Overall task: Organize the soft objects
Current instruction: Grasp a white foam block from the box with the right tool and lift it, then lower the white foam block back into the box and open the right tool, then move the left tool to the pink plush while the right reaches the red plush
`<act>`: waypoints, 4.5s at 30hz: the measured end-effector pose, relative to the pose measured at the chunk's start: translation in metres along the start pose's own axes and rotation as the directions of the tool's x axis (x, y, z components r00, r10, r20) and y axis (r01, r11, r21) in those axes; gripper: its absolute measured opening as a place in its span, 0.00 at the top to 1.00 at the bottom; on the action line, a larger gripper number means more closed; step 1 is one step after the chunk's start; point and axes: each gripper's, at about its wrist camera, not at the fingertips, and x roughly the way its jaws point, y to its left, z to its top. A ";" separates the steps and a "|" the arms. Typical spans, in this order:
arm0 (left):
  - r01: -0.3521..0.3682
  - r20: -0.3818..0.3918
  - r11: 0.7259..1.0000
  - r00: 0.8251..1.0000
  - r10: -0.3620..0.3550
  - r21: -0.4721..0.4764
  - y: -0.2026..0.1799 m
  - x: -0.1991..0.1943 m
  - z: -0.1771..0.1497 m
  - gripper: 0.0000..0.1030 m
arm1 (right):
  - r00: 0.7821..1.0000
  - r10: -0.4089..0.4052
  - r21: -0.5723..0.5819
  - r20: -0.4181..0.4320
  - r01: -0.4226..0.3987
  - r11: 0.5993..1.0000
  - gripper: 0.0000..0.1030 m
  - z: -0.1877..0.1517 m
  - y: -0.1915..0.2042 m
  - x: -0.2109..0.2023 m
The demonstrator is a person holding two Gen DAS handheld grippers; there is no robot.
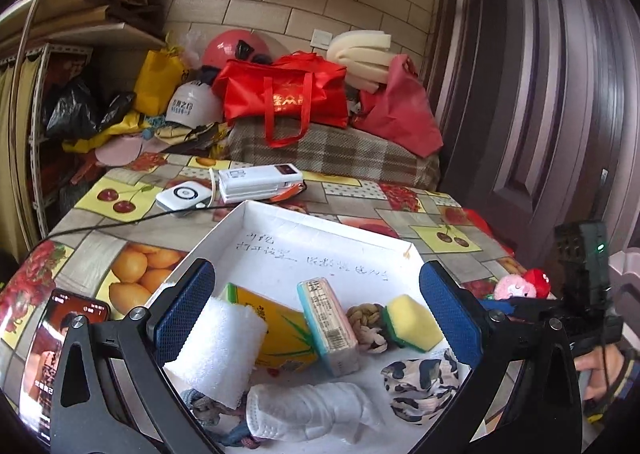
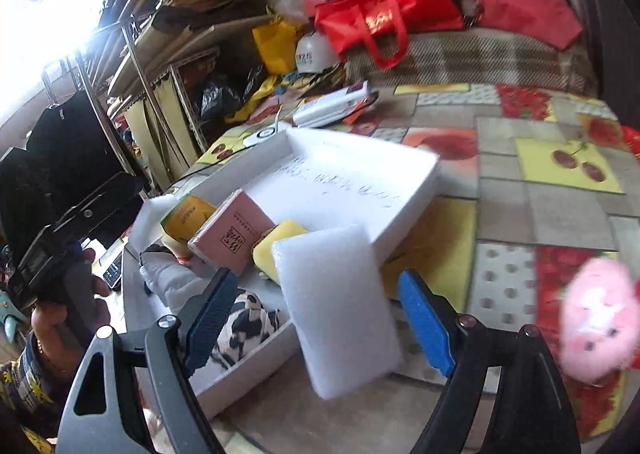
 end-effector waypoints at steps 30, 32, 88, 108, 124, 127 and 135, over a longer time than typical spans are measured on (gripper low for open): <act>0.017 -0.014 1.000 1.000 -0.017 0.007 -0.001 0.003 -0.005 0.00 | 0.992 0.123 0.132 -0.041 -0.117 0.984 0.21 -0.003 -0.023 0.030; 0.017 -0.016 1.000 1.000 -0.017 0.013 -0.002 0.004 -0.006 0.00 | 0.990 0.136 0.122 -0.047 -0.129 0.984 0.48 -0.004 -0.020 0.028; -0.116 0.049 0.989 0.992 0.120 -0.091 0.020 -0.010 0.001 0.00 | 0.956 -0.280 0.085 0.087 0.273 0.958 0.20 0.081 0.073 0.059; 0.055 0.062 0.998 0.997 -0.054 -0.014 -0.015 -0.014 -0.008 0.00 | 0.827 -0.449 -0.082 0.337 0.501 0.861 0.19 0.001 0.062 -0.037; 0.290 -0.108 0.923 0.956 -0.271 0.252 -0.152 -0.006 -0.050 0.00 | 0.605 -0.766 0.303 0.218 0.704 0.643 0.19 -0.062 -0.099 -0.170; 0.298 -0.168 0.914 0.951 -0.259 0.275 -0.170 0.008 -0.055 0.00 | 0.692 -0.709 0.331 0.134 0.643 0.690 0.19 -0.063 -0.130 -0.169; 0.345 -0.333 0.914 0.905 -0.264 0.213 -0.216 0.070 -0.062 0.00 | 0.819 -0.545 0.431 0.180 0.432 0.792 0.19 -0.067 -0.152 -0.166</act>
